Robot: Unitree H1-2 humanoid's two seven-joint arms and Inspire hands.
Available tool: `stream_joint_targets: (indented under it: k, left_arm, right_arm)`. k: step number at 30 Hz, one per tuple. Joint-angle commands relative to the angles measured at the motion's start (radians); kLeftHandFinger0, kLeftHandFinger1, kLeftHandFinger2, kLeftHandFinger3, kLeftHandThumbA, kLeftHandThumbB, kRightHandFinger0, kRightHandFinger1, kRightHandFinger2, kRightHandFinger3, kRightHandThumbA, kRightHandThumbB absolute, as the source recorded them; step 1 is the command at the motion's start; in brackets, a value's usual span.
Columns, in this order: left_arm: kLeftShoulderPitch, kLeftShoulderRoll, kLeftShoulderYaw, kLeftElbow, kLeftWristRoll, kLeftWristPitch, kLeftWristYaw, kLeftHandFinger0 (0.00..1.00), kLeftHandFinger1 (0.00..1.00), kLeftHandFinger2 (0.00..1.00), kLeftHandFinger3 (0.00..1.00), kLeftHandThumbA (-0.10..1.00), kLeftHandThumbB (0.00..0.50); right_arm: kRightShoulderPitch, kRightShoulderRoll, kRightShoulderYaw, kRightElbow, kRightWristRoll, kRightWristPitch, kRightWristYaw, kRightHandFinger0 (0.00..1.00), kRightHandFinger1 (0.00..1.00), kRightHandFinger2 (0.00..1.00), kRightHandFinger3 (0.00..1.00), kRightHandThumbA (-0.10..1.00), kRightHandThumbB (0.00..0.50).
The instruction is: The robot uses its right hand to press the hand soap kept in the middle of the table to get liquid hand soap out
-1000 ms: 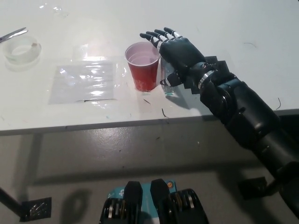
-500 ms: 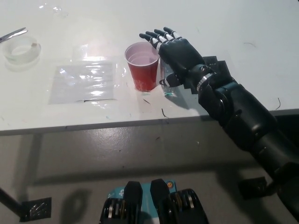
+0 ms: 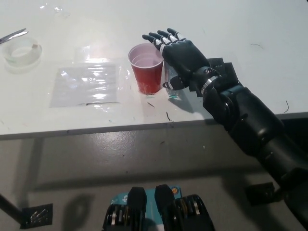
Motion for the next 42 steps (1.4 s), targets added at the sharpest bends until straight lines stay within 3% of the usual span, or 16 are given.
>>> stream_joint_targets:
  k: [1, 6, 9, 13, 16, 20, 25, 27, 31, 35, 38, 42]
  left_arm:
    - [-0.031, 0.045, 0.025, -0.011, -0.013, -0.035, -0.007, 0.31, 0.4, 0.48, 0.65, 0.81, 0.035]
    - [-0.021, 0.044, 0.026, -0.035, -0.007, -0.011, 0.0, 0.31, 0.4, 0.49, 0.65, 0.8, 0.012]
    - [-0.018, 0.042, 0.023, -0.021, -0.004, -0.029, -0.005, 0.3, 0.4, 0.49, 0.65, 0.8, 0.009]
    - [-0.005, 0.037, 0.024, -0.022, -0.008, -0.027, -0.006, 0.3, 0.4, 0.49, 0.64, 0.8, 0.015]
    - [0.005, 0.033, 0.024, -0.029, -0.005, -0.029, -0.004, 0.29, 0.39, 0.47, 0.63, 0.79, 0.009]
    - [0.015, 0.03, 0.027, -0.033, -0.012, -0.019, -0.003, 0.29, 0.39, 0.47, 0.62, 0.78, 0.02]
    - [0.037, 0.03, 0.025, -0.04, -0.005, -0.01, -0.003, 0.3, 0.39, 0.47, 0.62, 0.78, 0.0]
    - [0.043, 0.026, 0.025, -0.045, -0.012, -0.008, -0.004, 0.29, 0.39, 0.46, 0.62, 0.77, 0.005]
    - [0.052, 0.026, 0.025, -0.033, -0.01, -0.012, -0.004, 0.29, 0.39, 0.47, 0.61, 0.78, 0.044]
    - [0.066, 0.029, 0.023, -0.035, 0.0, -0.022, -0.006, 0.28, 0.38, 0.45, 0.61, 0.79, 0.044]
    - [0.068, 0.025, 0.021, -0.028, -0.005, -0.033, -0.009, 0.25, 0.36, 0.44, 0.61, 0.78, 0.017]
    - [0.077, 0.022, 0.021, -0.035, -0.003, -0.026, -0.004, 0.27, 0.37, 0.44, 0.61, 0.78, 0.002]
  right_arm:
    - [0.082, 0.021, 0.024, 0.081, 0.029, 0.034, 0.154, 1.0, 1.0, 1.0, 1.0, 1.0, 0.344]
    - [0.086, 0.023, 0.027, 0.101, 0.03, 0.027, 0.163, 1.0, 1.0, 1.0, 1.0, 1.0, 0.352]
    - [0.085, 0.018, 0.011, 0.089, 0.044, 0.03, 0.161, 1.0, 1.0, 1.0, 1.0, 1.0, 0.382]
    - [0.054, 0.003, 0.012, 0.051, 0.028, 0.041, 0.164, 1.0, 1.0, 1.0, 1.0, 1.0, 0.352]
    - [0.037, -0.007, 0.009, 0.023, 0.029, 0.057, 0.191, 1.0, 1.0, 1.0, 1.0, 1.0, 0.388]
    - [-0.018, -0.031, -0.009, -0.04, 0.039, 0.046, 0.21, 1.0, 1.0, 1.0, 1.0, 1.0, 0.334]
    - [-0.084, -0.042, -0.063, -0.151, 0.063, 0.052, 0.223, 1.0, 1.0, 1.0, 1.0, 1.0, 0.401]
    - [-0.111, -0.04, -0.086, -0.189, 0.078, 0.074, 0.254, 1.0, 1.0, 1.0, 1.0, 1.0, 0.379]
    - [-0.154, -0.04, -0.112, -0.232, 0.077, 0.086, 0.269, 1.0, 1.0, 1.0, 1.0, 1.0, 0.397]
    - [-0.191, -0.037, -0.14, -0.274, 0.086, 0.116, 0.3, 1.0, 1.0, 1.0, 1.0, 1.0, 0.403]
    - [-0.202, -0.036, -0.15, -0.287, 0.09, 0.109, 0.3, 1.0, 1.0, 1.0, 1.0, 1.0, 0.376]
    - [-0.212, -0.039, -0.164, -0.317, 0.096, 0.12, 0.312, 1.0, 1.0, 1.0, 1.0, 1.0, 0.386]
